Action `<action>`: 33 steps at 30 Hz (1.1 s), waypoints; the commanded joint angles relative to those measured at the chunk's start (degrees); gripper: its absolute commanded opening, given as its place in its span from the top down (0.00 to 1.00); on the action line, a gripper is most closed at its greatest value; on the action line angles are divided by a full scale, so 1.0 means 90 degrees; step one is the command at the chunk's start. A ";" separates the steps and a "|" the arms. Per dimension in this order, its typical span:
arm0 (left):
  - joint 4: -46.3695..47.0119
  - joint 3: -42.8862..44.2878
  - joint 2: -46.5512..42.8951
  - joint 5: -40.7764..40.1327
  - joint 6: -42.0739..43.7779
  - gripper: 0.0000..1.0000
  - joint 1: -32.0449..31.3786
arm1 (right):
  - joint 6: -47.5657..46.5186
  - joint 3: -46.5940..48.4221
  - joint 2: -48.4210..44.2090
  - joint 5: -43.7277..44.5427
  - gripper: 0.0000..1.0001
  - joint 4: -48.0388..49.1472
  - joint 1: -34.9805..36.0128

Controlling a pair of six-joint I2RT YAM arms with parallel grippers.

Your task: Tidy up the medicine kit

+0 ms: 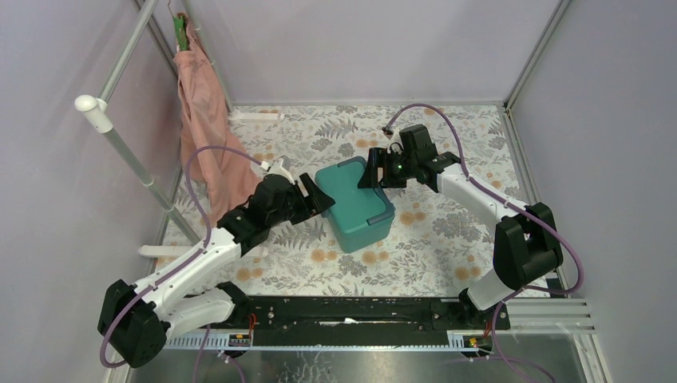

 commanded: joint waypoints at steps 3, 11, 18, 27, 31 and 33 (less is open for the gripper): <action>0.0448 -0.0050 0.0172 0.0107 -0.0034 0.23 -0.0025 | -0.0255 -0.0087 0.0296 0.0181 0.22 -0.0580 0.0201; 0.0588 -0.0002 0.0404 0.0094 -0.0016 0.24 -0.0024 | -0.0274 -0.0090 0.0305 0.0178 0.22 -0.0578 0.0202; 0.0778 -0.0030 0.0639 0.0118 0.0060 0.30 -0.0025 | -0.0289 -0.0077 0.0333 0.0143 0.22 -0.0589 0.0207; 0.0986 -0.0127 0.0823 0.0194 0.0050 0.34 -0.0025 | -0.0284 -0.0101 0.0355 0.0114 0.22 -0.0568 0.0229; 0.1078 -0.0175 0.0858 0.0206 0.0024 0.36 -0.0020 | -0.0284 -0.0116 0.0364 0.0107 0.22 -0.0569 0.0240; 0.1145 -0.0208 0.0881 0.0221 0.0011 0.37 -0.0025 | -0.0283 -0.0116 0.0364 0.0102 0.22 -0.0575 0.0251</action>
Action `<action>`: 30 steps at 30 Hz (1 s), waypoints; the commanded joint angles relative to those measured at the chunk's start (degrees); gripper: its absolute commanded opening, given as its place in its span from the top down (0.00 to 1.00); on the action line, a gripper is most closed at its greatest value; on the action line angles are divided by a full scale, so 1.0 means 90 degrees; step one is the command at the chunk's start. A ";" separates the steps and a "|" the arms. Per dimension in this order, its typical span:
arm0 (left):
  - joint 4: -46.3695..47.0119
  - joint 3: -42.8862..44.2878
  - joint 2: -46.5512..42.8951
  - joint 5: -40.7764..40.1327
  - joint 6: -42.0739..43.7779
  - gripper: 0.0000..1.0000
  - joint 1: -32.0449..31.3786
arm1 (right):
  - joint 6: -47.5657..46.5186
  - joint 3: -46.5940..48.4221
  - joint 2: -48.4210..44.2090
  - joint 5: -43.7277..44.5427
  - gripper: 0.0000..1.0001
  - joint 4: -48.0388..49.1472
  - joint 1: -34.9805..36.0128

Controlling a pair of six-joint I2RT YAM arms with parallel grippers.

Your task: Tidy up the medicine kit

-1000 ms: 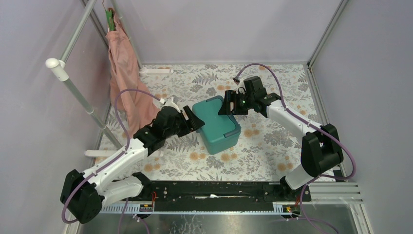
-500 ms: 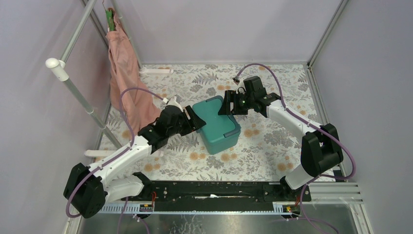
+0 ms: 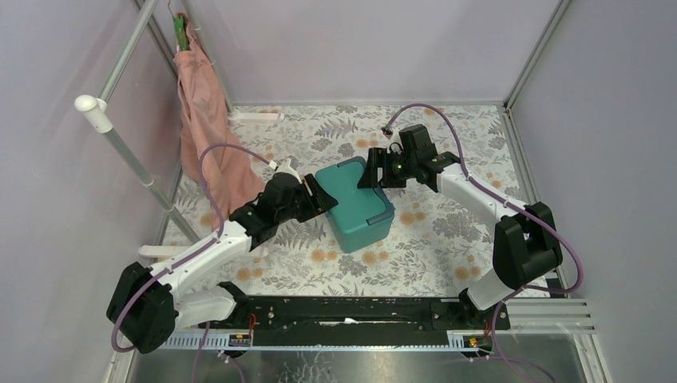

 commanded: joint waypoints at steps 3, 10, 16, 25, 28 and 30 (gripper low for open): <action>0.0649 -0.0191 0.0142 0.0129 -0.0018 0.37 -0.0028 | -0.0260 -0.0138 0.0343 0.0124 0.22 -0.0588 0.0253; 0.0851 -0.0332 0.0168 0.0190 -0.0114 0.37 -0.0028 | -0.0237 -0.0148 0.0326 0.0134 0.22 -0.0583 0.0266; 0.0935 -0.0280 0.0156 0.0243 -0.0112 0.36 -0.0028 | -0.0221 -0.0189 0.0294 0.0222 0.22 -0.0552 0.0263; -0.0758 0.0439 -0.0500 -0.0811 0.0671 0.21 0.0015 | -0.0171 0.0042 -0.0708 0.1798 0.15 -0.0600 0.0268; -0.1475 0.0845 -0.0819 -0.1317 0.0986 0.12 0.0026 | -0.0182 0.0173 -0.1253 0.2258 0.12 -0.0565 0.0266; -0.1925 0.1144 -0.1050 -0.1671 0.1191 0.07 0.0031 | -0.0191 0.0186 -0.1651 0.2559 0.10 -0.0564 0.0267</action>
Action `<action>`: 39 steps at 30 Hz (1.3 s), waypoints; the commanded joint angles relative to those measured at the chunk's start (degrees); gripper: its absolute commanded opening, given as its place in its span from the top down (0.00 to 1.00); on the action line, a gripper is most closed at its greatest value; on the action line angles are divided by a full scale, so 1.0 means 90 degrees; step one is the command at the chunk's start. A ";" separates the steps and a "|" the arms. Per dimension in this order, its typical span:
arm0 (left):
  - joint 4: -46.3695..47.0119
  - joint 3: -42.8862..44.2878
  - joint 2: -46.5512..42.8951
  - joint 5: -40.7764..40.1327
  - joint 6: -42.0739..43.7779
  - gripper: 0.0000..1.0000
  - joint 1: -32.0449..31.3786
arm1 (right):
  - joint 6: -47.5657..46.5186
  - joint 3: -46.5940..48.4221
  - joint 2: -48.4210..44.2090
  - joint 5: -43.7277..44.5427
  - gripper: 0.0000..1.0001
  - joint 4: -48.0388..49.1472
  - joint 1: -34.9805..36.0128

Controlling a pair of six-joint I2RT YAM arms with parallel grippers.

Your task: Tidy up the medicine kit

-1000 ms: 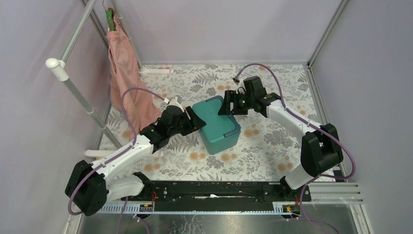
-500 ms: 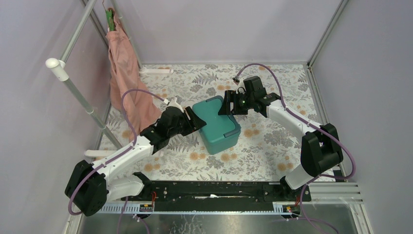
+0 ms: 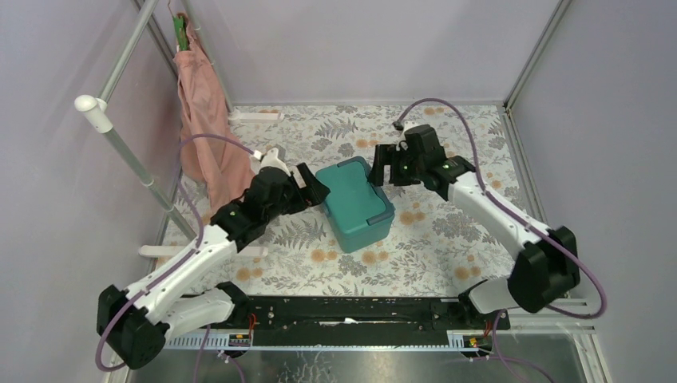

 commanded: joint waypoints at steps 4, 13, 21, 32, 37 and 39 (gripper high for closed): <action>-0.1910 0.0980 -0.0974 -0.1694 0.0922 0.01 0.0029 | 0.0119 -0.0066 -0.1938 0.1986 0.06 -0.0260 0.0024; -0.3307 0.0880 -0.2310 -0.3548 0.1136 0.01 0.0024 | 0.0331 -0.0986 -0.4409 0.3235 0.00 -0.1589 0.0025; -0.3623 0.0599 -0.2934 -0.4202 0.1101 0.01 0.0024 | 0.0964 -0.1105 -0.6020 0.4805 0.00 -0.2990 0.0022; -0.3774 0.0477 -0.2839 -0.4497 0.0754 0.01 0.0024 | 0.1274 -0.1748 -0.7071 0.6593 0.00 -0.3148 0.0024; -0.3841 0.0473 -0.2964 -0.4625 0.0642 0.01 0.0023 | 0.1190 -0.2029 -0.7137 0.6599 0.00 -0.3103 0.0022; -0.3846 0.0453 -0.3048 -0.4640 0.0632 0.01 0.0015 | 0.1153 -0.2138 -0.7180 0.6560 0.00 -0.3041 0.0025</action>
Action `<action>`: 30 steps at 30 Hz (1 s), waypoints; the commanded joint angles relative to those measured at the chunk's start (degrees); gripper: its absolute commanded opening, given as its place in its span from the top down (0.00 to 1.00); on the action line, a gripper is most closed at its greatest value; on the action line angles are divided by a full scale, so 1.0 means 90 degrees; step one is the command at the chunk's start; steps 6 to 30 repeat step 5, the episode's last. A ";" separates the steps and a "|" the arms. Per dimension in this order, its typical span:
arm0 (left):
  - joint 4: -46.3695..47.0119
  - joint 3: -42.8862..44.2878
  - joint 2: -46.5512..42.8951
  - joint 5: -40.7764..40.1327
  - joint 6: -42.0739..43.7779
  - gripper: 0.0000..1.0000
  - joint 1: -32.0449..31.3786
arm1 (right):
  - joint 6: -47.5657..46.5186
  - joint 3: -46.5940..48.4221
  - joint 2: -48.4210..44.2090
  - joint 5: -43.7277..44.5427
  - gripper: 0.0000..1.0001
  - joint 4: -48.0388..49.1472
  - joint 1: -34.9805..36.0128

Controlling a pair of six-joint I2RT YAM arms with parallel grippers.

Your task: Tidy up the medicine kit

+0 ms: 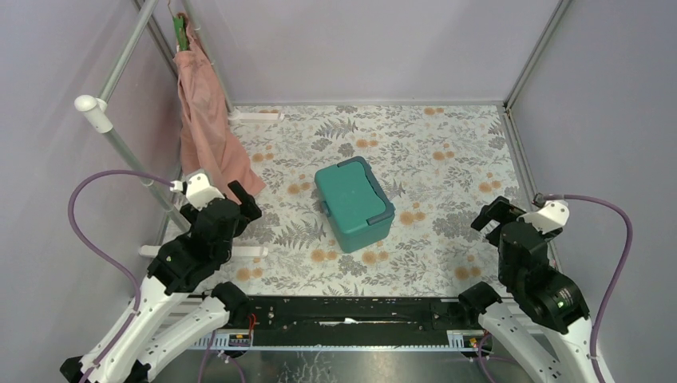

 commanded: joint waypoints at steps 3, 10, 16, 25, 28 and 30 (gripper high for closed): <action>-0.0130 -0.0106 -0.0263 -0.0348 -0.0193 0.01 0.0014 | 0.0026 -0.0326 -0.0143 0.0317 0.00 0.0167 0.0022; -0.0121 -0.0097 -0.0286 -0.0339 -0.0194 0.01 0.0019 | 0.0010 -0.0383 -0.0171 0.0283 0.00 0.0203 0.0019; -0.0121 -0.0097 -0.0286 -0.0339 -0.0194 0.01 0.0019 | 0.0010 -0.0383 -0.0171 0.0283 0.00 0.0203 0.0019; -0.0121 -0.0097 -0.0286 -0.0339 -0.0194 0.01 0.0019 | 0.0010 -0.0383 -0.0171 0.0283 0.00 0.0203 0.0019; -0.0121 -0.0097 -0.0286 -0.0339 -0.0194 0.01 0.0019 | 0.0010 -0.0383 -0.0171 0.0283 0.00 0.0203 0.0019; -0.0121 -0.0097 -0.0286 -0.0339 -0.0194 0.01 0.0019 | 0.0010 -0.0383 -0.0171 0.0283 0.00 0.0203 0.0019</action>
